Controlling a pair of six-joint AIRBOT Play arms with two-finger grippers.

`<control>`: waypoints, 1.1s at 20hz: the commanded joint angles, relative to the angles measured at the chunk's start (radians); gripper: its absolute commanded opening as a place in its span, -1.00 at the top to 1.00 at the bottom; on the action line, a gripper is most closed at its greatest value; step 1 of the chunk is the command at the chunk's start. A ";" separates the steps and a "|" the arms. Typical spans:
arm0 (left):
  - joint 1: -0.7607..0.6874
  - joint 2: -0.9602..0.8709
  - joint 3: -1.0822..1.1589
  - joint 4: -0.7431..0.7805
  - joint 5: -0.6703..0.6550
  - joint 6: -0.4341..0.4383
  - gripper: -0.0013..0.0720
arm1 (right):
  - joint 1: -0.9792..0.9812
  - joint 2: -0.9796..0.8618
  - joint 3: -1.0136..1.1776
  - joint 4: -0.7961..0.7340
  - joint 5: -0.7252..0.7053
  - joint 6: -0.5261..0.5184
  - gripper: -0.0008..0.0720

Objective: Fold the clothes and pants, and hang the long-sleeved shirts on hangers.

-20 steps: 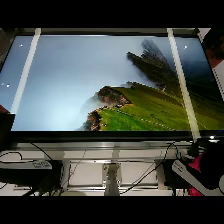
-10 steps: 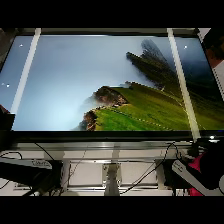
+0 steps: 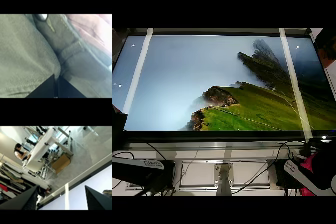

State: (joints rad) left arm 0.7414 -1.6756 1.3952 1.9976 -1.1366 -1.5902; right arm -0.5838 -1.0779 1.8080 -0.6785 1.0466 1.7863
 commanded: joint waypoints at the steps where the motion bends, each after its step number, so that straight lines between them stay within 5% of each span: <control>1: -0.029 0.073 0.001 -0.066 -0.026 0.000 0.93 | 0.001 0.000 0.001 0.000 0.000 0.000 -0.77; 13: -0.257 0.517 0.001 -0.099 -0.014 -0.074 0.93 | 0.001 0.000 0.001 0.000 0.000 0.000 -0.77; 22: -0.898 0.816 0.001 -0.122 0.232 -0.102 0.94 | 0.001 -0.002 0.001 -0.022 0.020 0.000 -0.77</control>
State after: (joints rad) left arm 0.0593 -0.9379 1.3952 1.8812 -0.9848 -1.6821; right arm -0.5838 -1.0790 1.8080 -0.6853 1.0409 1.7863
